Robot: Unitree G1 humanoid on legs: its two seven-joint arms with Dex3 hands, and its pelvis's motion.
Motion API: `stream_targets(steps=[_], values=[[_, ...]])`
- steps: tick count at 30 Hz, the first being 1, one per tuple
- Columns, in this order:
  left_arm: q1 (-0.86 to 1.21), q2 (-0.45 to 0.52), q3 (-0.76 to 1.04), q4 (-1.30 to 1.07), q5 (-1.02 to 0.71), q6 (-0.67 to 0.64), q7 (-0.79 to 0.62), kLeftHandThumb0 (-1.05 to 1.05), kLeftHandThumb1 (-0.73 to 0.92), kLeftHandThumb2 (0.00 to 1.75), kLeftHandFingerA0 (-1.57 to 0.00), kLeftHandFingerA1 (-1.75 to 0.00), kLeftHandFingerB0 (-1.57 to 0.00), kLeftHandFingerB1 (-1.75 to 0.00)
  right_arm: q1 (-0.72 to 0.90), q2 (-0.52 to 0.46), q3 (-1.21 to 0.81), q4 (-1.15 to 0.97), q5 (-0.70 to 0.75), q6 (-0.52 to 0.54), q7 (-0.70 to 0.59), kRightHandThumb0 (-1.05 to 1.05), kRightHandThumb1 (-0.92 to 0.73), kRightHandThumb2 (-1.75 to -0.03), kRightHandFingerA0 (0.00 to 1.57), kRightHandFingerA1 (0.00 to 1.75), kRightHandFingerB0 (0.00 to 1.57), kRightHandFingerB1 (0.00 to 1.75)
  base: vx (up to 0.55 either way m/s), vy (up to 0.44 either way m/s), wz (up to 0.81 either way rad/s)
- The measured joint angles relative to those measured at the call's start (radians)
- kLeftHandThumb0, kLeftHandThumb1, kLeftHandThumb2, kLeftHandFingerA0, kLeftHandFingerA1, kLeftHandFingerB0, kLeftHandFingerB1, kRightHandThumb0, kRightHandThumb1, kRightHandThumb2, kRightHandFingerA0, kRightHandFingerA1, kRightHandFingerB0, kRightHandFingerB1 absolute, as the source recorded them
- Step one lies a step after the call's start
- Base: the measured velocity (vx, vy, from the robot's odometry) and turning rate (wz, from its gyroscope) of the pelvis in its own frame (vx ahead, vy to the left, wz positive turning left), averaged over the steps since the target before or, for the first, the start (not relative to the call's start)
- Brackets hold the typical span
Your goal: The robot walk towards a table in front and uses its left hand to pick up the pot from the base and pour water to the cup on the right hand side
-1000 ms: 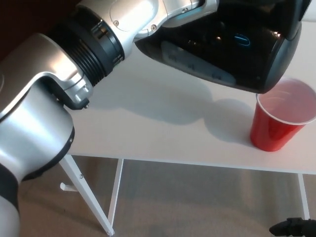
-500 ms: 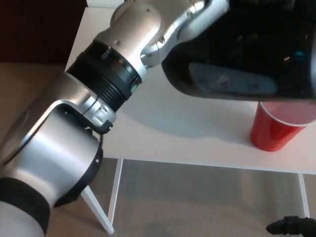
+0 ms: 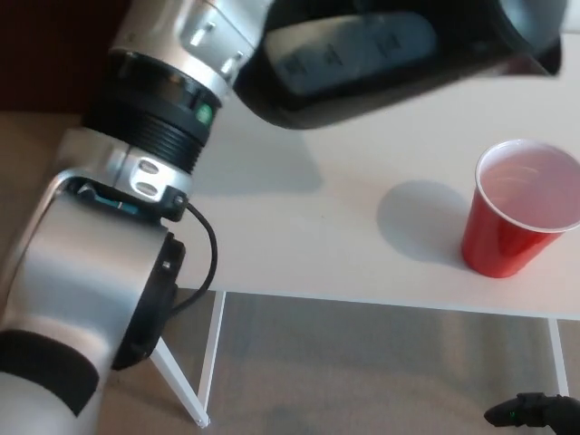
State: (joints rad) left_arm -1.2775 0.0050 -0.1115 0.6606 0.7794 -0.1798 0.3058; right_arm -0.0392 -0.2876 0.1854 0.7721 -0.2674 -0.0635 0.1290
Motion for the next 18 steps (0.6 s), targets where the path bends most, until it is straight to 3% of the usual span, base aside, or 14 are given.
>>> stream_targets(steps=[2,3,4,5,11,12,15,18], values=[[0.009,0.0,0.041,0.0,-0.02,0.016,-0.011,-0.1,0.7,0.76,-1.04,-1.28,-0.82,-1.05,-0.001,0.001,0.0,0.0,0.0,0.0,0.0,-0.35,-0.62,-0.58,0.75,0.61,0.55,0.48,0.0,0.0,0.0],[0.024,0.0,0.081,0.0,-0.042,0.033,-0.022,-0.1,0.7,0.76,-1.04,-1.28,-0.82,-1.05,-0.001,0.003,0.0,0.0,0.0,0.0,0.001,-0.35,-0.62,-0.58,0.75,0.61,0.55,0.48,0.0,0.0,0.0],[0.03,0.0,0.093,-0.001,-0.049,0.039,-0.025,-0.11,0.69,0.76,-1.04,-1.28,-0.81,-0.94,-0.002,0.004,0.0,0.0,0.0,0.0,0.001,-0.34,-0.62,-0.58,0.75,0.62,0.55,0.48,0.0,0.0,0.0],[0.053,-0.002,0.134,-0.003,-0.071,0.06,-0.035,-0.09,0.7,0.73,-1.07,-1.19,-0.81,-0.93,-0.002,0.006,0.0,0.0,0.0,0.0,0.001,-0.34,-0.61,-0.58,0.75,0.62,0.56,0.48,0.0,0.0,0.0],[0.19,-0.022,0.264,-0.019,-0.15,0.145,-0.074,-0.08,0.74,0.7,-1.09,-1.24,-0.82,-0.93,0.002,0.007,0.0,0.002,0.0,-0.002,0.003,-0.36,-0.62,-0.57,0.75,0.61,0.54,0.46,0.0,0.0,0.0],[0.214,-0.027,0.281,-0.019,-0.163,0.158,-0.08,-0.1,0.78,0.64,-0.94,-1.19,-0.79,-0.94,0.005,0.007,0.001,0.001,0.0,-0.003,0.003,-0.36,-0.62,-0.58,0.76,0.61,0.55,0.46,0.0,0.0,0.0],[0.304,-0.061,0.321,-0.019,-0.21,0.205,-0.098,-0.12,0.77,0.66,-0.91,-1.24,-0.81,-0.97,0.021,0.006,0.0,-0.021,0.0,-0.004,0.006,-0.36,-0.61,-0.58,0.76,0.61,0.55,0.46,0.0,0.0,0.0],[0.35,-0.094,0.34,-0.021,-0.255,0.243,-0.106,-0.16,0.77,0.64,-0.9,-1.27,-0.83,-0.83,0.031,0.005,0.0,-0.038,0.0,-0.004,0.008,-0.36,-0.63,-0.58,0.76,0.6,0.55,0.47,0.0,0.0,0.0]])
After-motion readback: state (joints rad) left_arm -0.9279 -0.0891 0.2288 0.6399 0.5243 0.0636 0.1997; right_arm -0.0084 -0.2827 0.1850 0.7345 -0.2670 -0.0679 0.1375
